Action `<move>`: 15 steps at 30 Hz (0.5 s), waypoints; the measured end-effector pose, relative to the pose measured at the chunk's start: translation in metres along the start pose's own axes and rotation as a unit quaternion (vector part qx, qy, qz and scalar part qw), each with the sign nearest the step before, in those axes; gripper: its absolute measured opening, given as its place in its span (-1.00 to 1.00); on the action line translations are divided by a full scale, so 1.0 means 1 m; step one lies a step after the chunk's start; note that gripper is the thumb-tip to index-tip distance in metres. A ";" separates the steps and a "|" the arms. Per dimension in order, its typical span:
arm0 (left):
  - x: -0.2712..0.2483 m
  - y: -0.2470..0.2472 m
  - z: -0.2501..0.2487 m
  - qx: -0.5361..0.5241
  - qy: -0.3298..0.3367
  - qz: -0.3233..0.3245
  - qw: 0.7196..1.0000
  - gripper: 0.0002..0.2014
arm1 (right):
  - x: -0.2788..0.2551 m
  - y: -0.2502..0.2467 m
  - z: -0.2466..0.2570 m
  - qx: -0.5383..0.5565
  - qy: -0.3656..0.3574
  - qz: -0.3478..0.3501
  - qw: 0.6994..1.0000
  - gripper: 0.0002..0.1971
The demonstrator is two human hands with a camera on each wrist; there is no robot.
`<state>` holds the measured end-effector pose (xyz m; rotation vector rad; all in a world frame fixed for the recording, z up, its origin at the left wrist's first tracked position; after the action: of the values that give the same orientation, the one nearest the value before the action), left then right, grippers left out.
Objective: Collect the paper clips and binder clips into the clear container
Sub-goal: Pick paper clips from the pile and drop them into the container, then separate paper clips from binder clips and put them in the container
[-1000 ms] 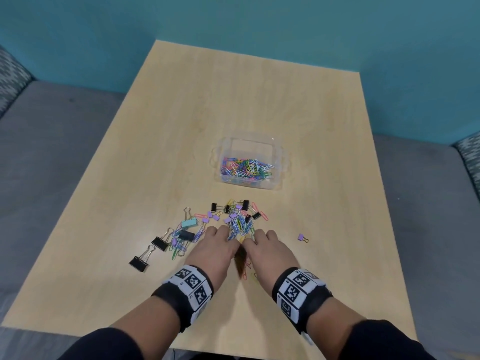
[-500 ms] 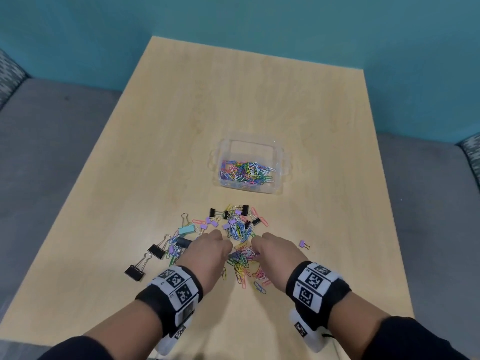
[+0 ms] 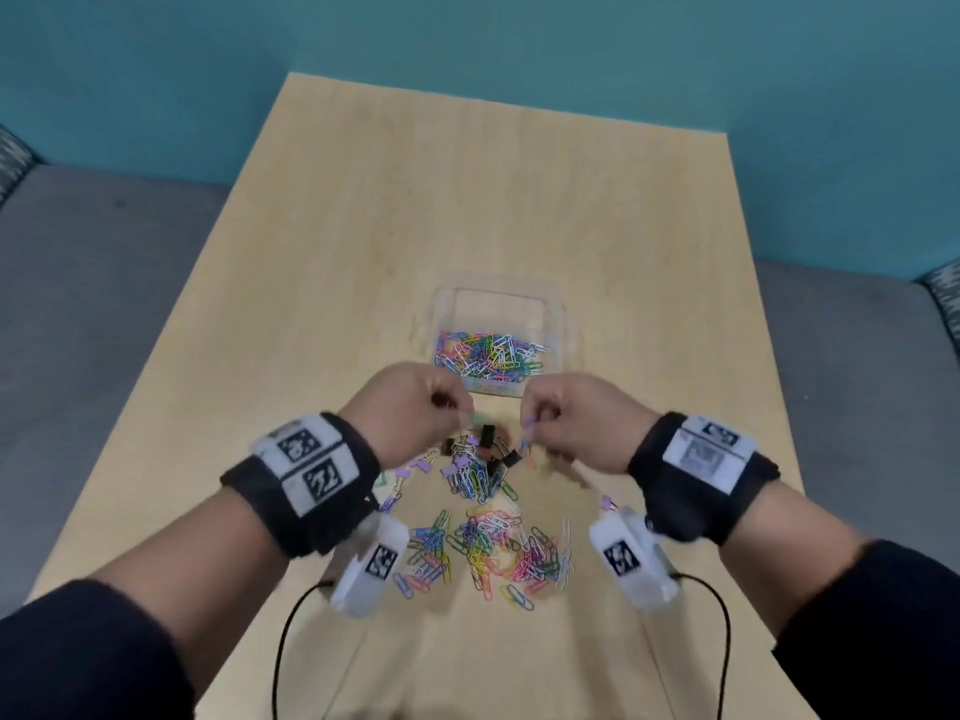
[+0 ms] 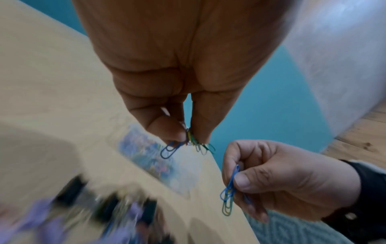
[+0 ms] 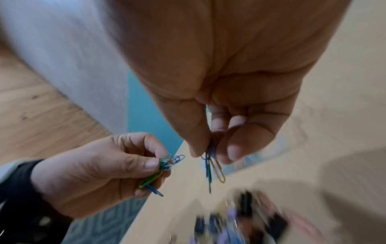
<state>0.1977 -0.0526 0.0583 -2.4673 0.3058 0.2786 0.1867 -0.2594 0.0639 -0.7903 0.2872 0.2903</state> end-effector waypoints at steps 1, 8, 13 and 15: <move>0.012 -0.003 -0.007 -0.009 0.007 -0.023 1.000 -0.86 | 0.011 -0.007 0.004 0.011 -0.002 -0.026 1.000 -0.85; 0.063 0.011 -0.031 0.027 0.029 -0.097 0.994 -0.92 | 0.061 -0.020 0.016 0.044 0.025 -0.146 0.988 -0.92; 0.031 0.011 -0.008 0.113 0.061 -0.121 0.984 -0.72 | 0.024 -0.006 0.000 -0.134 -0.023 -0.162 0.977 -0.57; -0.006 0.013 0.016 0.115 0.088 -0.113 0.983 -0.70 | -0.010 0.011 -0.015 -0.155 -0.053 -0.134 0.977 -0.54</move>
<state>0.1861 -0.0520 0.0395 -2.2731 0.1200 -0.0680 0.1714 -0.2640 0.0502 -1.1049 0.0313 0.1227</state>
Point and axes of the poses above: each hand's wrist, its own x-axis towards the middle knuckle, its own y-axis out of the palm, z = x × y, the point moved 1 cm from there along x, towards the middle knuckle, and after that the axes turned 14 degrees about -z, right-handed, at the moved point
